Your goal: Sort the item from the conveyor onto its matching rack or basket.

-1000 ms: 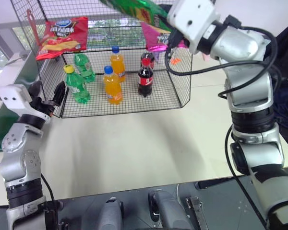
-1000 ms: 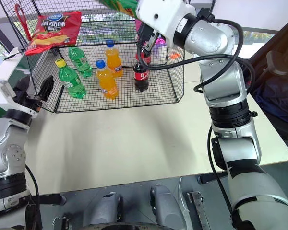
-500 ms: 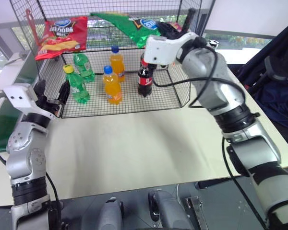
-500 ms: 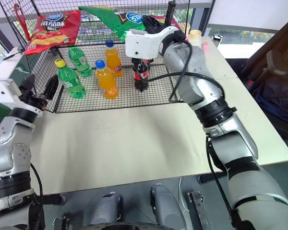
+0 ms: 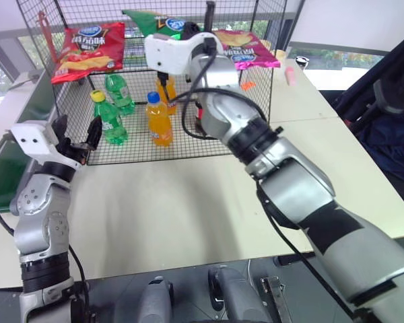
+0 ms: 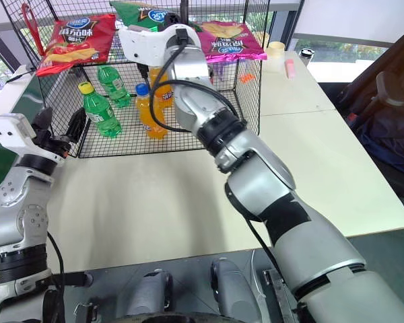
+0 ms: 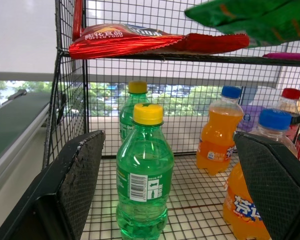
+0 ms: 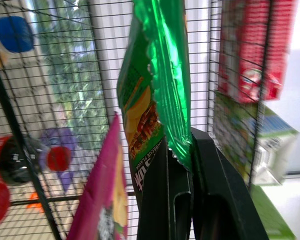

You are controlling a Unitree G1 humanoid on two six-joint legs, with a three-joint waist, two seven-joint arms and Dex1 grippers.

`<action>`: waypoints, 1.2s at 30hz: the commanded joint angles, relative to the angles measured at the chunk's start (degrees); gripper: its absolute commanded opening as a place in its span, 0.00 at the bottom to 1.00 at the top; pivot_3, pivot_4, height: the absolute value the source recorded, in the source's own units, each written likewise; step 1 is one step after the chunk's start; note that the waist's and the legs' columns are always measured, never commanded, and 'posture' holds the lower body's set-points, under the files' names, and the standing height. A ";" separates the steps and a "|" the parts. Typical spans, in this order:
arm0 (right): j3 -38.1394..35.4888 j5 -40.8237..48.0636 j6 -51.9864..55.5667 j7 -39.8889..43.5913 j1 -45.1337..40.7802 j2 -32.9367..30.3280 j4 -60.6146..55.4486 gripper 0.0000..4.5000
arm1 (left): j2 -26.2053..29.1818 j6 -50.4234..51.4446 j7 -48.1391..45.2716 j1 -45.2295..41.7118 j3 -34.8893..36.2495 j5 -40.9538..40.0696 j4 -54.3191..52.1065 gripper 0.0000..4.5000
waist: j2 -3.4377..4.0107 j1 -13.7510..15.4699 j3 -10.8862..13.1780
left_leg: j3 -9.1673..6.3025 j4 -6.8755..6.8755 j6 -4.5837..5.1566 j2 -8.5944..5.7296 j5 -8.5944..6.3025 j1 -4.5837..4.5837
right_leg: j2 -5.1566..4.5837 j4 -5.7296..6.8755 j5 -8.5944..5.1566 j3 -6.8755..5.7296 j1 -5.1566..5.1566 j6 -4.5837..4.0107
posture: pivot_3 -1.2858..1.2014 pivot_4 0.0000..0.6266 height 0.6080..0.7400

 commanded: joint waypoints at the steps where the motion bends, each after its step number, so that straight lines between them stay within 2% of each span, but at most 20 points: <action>1: 0.78 0.89 -0.31 -1.23 -4.66 2.34 4.67 0.00 | 0.60 -0.92 0.85 0.73 1.79 -0.26 -3.51 0.95 | 0.00 -0.03 0.00 | -0.01 0.00 0.00 0.00 0.00 0.00 | 0.00 0.00 0.00 0.00 0.00 0.00 | 0.52 0.24 1.00; 4: 1.92 0.74 -1.14 -2.66 -6.21 3.28 8.65 0.00 | 0.59 -0.97 1.51 1.09 2.05 -0.33 -4.11 0.95 | 0.00 -0.10 0.00 | -0.02 -0.01 0.00 0.01 0.00 0.01 | 0.01 0.01 -0.07 -0.01 -0.01 -0.12 | 0.52 0.24 1.00; 8: 2.61 1.92 -3.70 -0.49 -7.31 4.47 9.44 0.00 | 0.63 -0.92 1.89 1.55 2.34 -0.47 -4.74 0.95 | 0.00 -0.10 0.00 | -0.04 -0.02 0.01 0.01 0.00 0.00 | 0.02 0.01 -0.09 -0.02 -0.01 -0.15 | 0.52 0.24 1.00; 9: 2.62 2.42 -4.56 0.43 -7.41 4.61 9.12 0.12 | 0.66 -0.92 1.93 1.64 2.44 -0.45 -4.80 0.96 | 0.01 -0.15 0.00 | -0.04 -0.01 0.01 0.01 0.00 0.00 | 0.02 0.01 -0.09 -0.02 -0.01 -0.14 | 0.52 0.24 1.00; 10: 2.64 2.80 -5.10 1.04 -7.48 4.64 8.92 0.17 | 0.68 -0.92 1.97 1.69 2.50 -0.45 -4.83 0.96 | 0.01 -0.21 0.01 | -0.04 -0.01 0.00 0.01 0.00 0.00 | 0.02 0.01 -0.09 -0.02 0.00 -0.14 | 0.52 0.24 1.00; 14: 0.18 5.99 -5.16 1.40 -8.07 4.49 8.00 0.61 | 0.88 -0.94 1.89 1.82 2.70 -0.57 -4.70 0.96 | 0.01 -0.28 0.00 | -0.07 -0.04 0.01 0.01 0.00 0.00 | 0.04 0.01 -0.03 -0.04 -0.01 -0.01 | 0.52 0.24 1.00; 15: -0.10 6.61 -5.28 1.67 -8.19 4.41 7.83 0.75 | 0.94 -0.94 1.83 1.86 2.75 -0.61 -4.65 0.96 | 0.01 -0.26 0.01 | -0.08 -0.04 0.01 0.01 0.00 -0.01 | 0.03 0.01 -0.03 -0.05 -0.01 -0.01 | 0.52 0.24 1.00; 17: -3.69 11.13 -5.91 4.51 -8.32 4.03 6.52 0.95 | 0.92 -1.00 1.83 1.65 2.52 -0.45 -4.37 0.96 | 0.00 -0.23 0.00 | -0.08 -0.04 0.01 0.01 0.00 -0.01 | 0.03 0.00 -0.03 -0.05 -0.01 -0.01 | 0.52 0.24 1.00; 18: -5.14 12.99 -6.15 5.90 -8.50 3.76 5.98 0.99 | 0.94 -1.00 1.82 1.53 2.46 -0.43 -4.21 0.96 | 0.01 -0.19 0.01 | -0.08 -0.03 0.01 0.01 0.00 -0.01 | 0.03 0.00 -0.03 -0.05 0.00 -0.01 | 0.52 0.24 1.00; 25: -13.85 25.09 -5.24 17.66 -10.92 1.17 6.81 0.99 | 0.97 -1.14 1.61 1.06 2.07 -0.23 -3.63 0.96 | 0.01 -0.08 0.01 | -0.08 -0.03 0.01 0.01 0.00 0.00 | 0.04 0.00 0.00 -0.06 0.02 0.05 | 0.52 0.24 1.00; 27: -16.39 29.34 -4.45 23.95 -11.52 0.14 7.49 0.99 | 0.99 -1.14 1.54 0.97 2.04 -0.22 -3.54 0.96 | 0.01 -0.08 0.01 | -0.08 -0.03 0.01 0.01 0.00 0.00 | 0.04 -0.01 0.00 -0.06 0.02 0.05 | 0.52 0.24 1.00; 31: -17.48 34.26 -4.60 35.69 -10.34 -1.70 6.97 0.99 | 1.08 -1.05 1.50 0.87 2.01 -0.20 -3.48 0.96 | 0.01 -0.12 0.01 | -0.08 -0.04 0.01 0.01 -0.01 0.01 | 0.05 -0.01 0.00 -0.07 0.02 0.07 | 0.52 0.24 1.00; 36: -18.62 38.94 -2.25 43.72 -8.29 -4.40 4.10 0.99 | 1.30 -0.59 1.29 1.23 2.29 -0.67 -3.97 0.96 | 0.02 -0.06 0.01 | -0.08 -0.04 0.01 0.01 -0.01 0.01 | 0.05 0.01 0.01 -0.06 0.02 0.07 | 0.52 0.24 1.00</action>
